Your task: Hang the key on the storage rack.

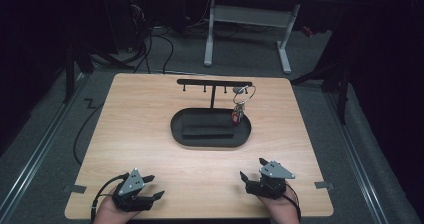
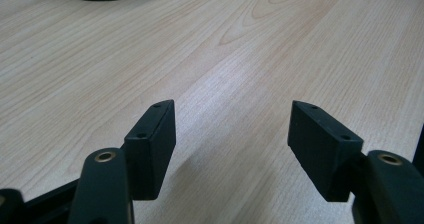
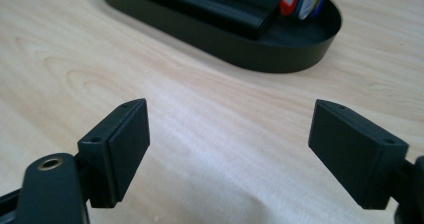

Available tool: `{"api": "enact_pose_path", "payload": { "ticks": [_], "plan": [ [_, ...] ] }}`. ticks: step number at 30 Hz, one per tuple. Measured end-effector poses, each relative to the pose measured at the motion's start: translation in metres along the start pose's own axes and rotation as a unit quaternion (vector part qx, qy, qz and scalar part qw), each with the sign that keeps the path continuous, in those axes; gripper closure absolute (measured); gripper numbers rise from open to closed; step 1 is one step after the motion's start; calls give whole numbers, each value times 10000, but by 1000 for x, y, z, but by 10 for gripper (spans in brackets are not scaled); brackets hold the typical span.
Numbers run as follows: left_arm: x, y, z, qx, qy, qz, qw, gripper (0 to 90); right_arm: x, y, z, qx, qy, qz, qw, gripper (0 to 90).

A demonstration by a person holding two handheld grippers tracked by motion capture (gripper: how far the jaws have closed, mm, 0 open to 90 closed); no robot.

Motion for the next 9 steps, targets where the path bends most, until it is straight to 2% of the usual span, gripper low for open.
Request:
{"api": "enact_pose_path", "payload": {
  "ticks": [2, 4, 9],
  "plan": [
    [-1, -1, 0, -12, 7, -9, 10000, 363, 2, 0, -2, 50, 7, 23, 10000, 165],
    [-2, -2, 1, -22, 30, -7, 10000, 362, 4, -2, -5, 53, -92, 52, 9999, 164],
    [0, 0, -1, -55, -20, 25, 10000, 361, 3, -2, -8, 58, -113, -5, 9999, 165]
  ]
}}
Point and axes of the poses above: each handheld gripper's, and its own axes: y roughly backward along the jaws, x roughly out of its underside, z roughly to its left, the point moved 8 cm from there along -y, roughly forward along the jaws, and after that the axes turned 7 degrees about -z, right-handed, at the moved point
